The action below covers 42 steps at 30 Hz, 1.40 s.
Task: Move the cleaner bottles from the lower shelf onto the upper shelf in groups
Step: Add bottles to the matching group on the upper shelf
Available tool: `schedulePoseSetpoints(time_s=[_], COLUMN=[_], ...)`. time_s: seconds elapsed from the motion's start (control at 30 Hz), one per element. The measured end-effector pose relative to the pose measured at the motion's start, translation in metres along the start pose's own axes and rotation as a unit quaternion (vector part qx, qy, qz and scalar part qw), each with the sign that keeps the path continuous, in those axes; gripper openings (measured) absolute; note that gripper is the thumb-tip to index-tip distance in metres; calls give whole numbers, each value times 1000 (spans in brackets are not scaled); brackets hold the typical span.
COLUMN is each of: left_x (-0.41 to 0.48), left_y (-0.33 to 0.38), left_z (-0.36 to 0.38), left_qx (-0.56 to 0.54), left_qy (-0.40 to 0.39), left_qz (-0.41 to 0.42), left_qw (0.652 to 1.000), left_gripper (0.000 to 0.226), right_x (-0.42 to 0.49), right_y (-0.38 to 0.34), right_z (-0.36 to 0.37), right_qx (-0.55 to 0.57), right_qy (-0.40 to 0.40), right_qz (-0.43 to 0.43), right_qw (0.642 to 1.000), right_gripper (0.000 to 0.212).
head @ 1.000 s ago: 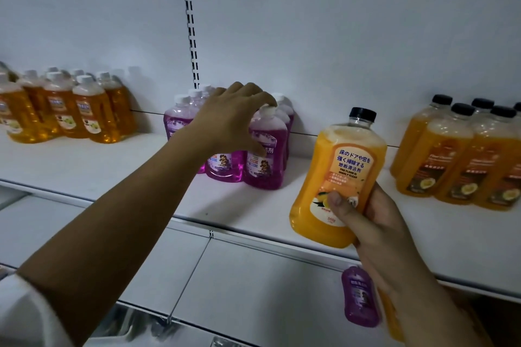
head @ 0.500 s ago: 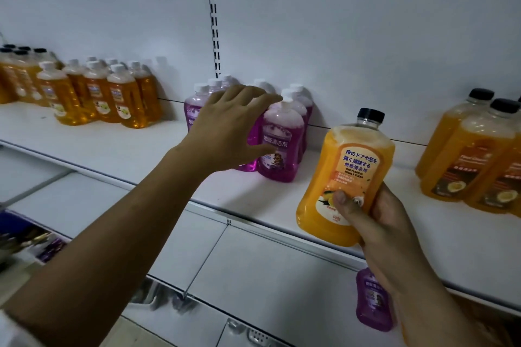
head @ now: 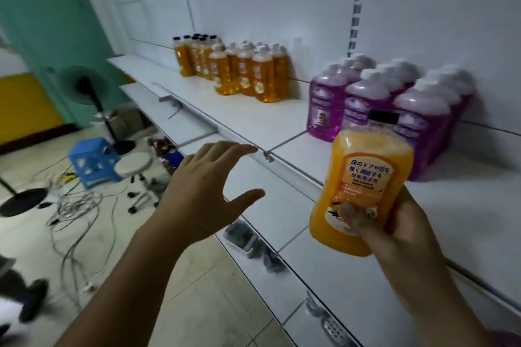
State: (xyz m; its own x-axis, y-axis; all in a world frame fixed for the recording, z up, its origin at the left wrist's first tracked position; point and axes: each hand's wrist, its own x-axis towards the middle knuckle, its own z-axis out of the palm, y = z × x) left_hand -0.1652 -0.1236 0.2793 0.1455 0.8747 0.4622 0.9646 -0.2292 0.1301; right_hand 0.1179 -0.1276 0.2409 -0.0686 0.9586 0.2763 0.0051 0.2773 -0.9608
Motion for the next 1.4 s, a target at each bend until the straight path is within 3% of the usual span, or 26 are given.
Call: schedulePoseSetpoints(time_s=[0.33,0.67,1.07,1.4], left_x=[-77,-105,-16,102], left_y=[-155,-311,-468,-574], left_z=[-18,-23,17,51], left_qx=[-8,-22,13,9], left_qy=[-22,-52,-56,-52], left_qz=[-126,-155,-187,-208], left_qw=[992,986,981,977], left_gripper=[74,82,68,74], right_x=[33,85,238,383], right_y=[6,21,76,115], right_z=[167,342,473,550], right_qx=[-32,-23,-34,-27], right_qy=[-92,-114,-150,-170], right_qz=[-7,3,-13,-16], right_qw=[995,993,988,985], right_gripper=[53,50,52,59])
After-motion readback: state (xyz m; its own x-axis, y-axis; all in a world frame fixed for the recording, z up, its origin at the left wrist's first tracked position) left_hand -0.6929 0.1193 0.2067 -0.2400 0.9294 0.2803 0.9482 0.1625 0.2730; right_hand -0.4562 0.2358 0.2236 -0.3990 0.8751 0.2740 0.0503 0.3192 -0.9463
